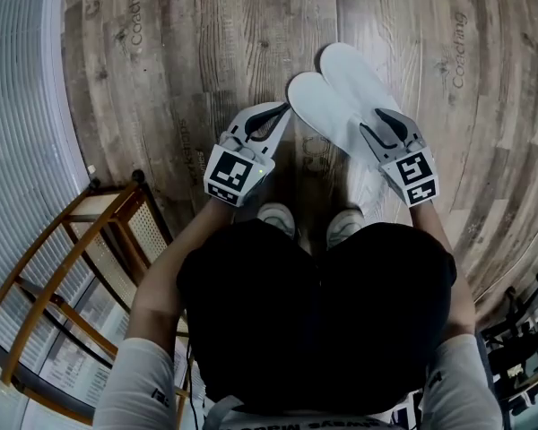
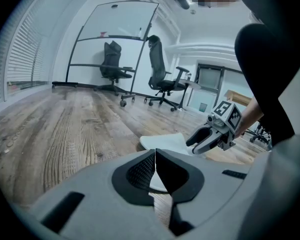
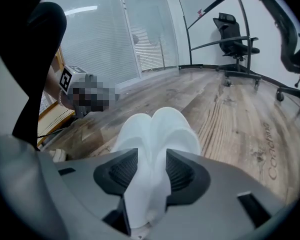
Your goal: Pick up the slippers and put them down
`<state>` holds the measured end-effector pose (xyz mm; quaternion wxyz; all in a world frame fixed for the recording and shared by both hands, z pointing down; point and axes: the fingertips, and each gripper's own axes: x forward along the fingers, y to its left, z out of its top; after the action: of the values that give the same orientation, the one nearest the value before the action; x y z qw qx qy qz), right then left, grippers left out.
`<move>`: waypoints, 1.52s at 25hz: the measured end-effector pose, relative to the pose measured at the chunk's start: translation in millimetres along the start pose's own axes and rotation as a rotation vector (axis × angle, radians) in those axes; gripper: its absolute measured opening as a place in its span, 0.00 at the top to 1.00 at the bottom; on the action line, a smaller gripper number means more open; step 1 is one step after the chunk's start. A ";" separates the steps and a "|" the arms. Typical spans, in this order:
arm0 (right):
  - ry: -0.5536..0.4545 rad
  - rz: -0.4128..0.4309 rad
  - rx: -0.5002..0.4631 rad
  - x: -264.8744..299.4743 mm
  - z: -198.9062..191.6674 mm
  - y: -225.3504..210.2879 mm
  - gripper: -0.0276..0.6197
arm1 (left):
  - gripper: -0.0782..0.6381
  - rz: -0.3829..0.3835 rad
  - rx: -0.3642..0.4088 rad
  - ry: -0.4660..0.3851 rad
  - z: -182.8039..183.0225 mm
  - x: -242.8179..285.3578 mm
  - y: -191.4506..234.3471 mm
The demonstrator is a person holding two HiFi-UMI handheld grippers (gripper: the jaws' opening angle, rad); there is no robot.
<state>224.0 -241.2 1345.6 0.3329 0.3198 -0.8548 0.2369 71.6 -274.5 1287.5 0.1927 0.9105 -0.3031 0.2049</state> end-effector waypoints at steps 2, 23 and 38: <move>-0.009 -0.007 0.013 -9.4 9.8 0.2 0.69 | 0.87 -0.004 -0.006 -0.007 10.7 -6.5 -0.3; -0.191 -0.076 -0.012 -221.9 252.6 29.4 0.84 | 0.87 0.012 0.010 -0.106 275.3 -131.2 -60.3; -0.395 -0.135 0.018 -441.1 455.9 88.8 0.89 | 0.87 0.083 0.023 -0.227 515.3 -278.2 -150.1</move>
<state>224.1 -290.7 706.9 0.1712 0.4196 -0.8780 0.1543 94.6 -276.3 683.5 0.1380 0.9167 -0.3579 0.1119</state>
